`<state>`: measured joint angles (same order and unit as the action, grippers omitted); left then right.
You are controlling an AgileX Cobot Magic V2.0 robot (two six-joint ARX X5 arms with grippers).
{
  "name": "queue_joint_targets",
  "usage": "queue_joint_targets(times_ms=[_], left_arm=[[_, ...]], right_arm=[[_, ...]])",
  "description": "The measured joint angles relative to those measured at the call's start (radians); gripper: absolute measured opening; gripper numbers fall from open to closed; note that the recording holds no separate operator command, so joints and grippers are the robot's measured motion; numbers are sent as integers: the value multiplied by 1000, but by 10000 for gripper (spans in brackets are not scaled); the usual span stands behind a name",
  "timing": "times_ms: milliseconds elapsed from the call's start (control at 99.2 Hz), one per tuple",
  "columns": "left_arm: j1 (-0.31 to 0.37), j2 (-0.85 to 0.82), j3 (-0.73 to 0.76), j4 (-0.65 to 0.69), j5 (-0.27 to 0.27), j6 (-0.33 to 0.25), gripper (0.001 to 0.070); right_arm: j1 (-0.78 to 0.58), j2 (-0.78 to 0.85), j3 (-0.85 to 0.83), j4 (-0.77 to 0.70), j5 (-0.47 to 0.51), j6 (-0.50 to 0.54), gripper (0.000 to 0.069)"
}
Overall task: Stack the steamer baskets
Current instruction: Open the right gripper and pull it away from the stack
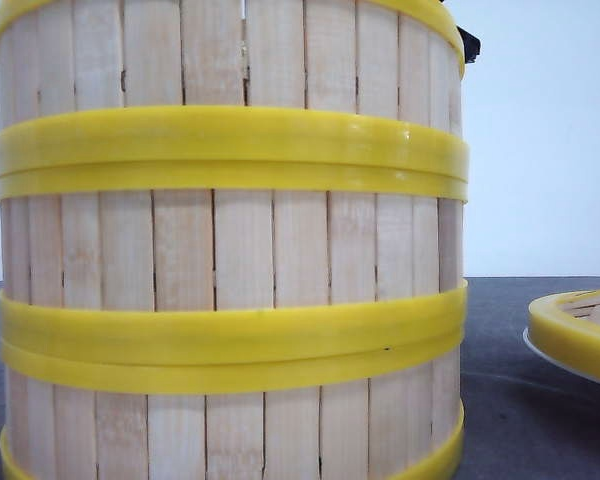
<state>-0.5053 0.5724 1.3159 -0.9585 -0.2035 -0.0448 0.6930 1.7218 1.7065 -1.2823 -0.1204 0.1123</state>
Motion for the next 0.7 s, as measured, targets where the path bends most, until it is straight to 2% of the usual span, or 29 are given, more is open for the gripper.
queue_joint_targets(times_ms=[202, 424, 494, 575, 645, 696], left_arm=[[0, 0, 0, -2, 0, 0, 693], [0, 0, 0, -2, 0, 0, 693], [0, 0, 0, -3, 0, 0, 693], [0, 0, 0, -2, 0, 0, 693], [0, 0, 0, -3, 0, 0, 693], [0, 0, 0, -3, 0, 0, 693]], right_arm=[[0, 0, 23, 3, 0, 0, 270], [0, -3, 214, -30, 16, -4, 270], [0, -27, 251, -53, 74, -13, 270], [-1, -84, 241, -66, 193, -22, 270], [-19, -156, 185, -66, 302, -28, 270], [-44, -217, 113, -66, 331, -31, 270]])
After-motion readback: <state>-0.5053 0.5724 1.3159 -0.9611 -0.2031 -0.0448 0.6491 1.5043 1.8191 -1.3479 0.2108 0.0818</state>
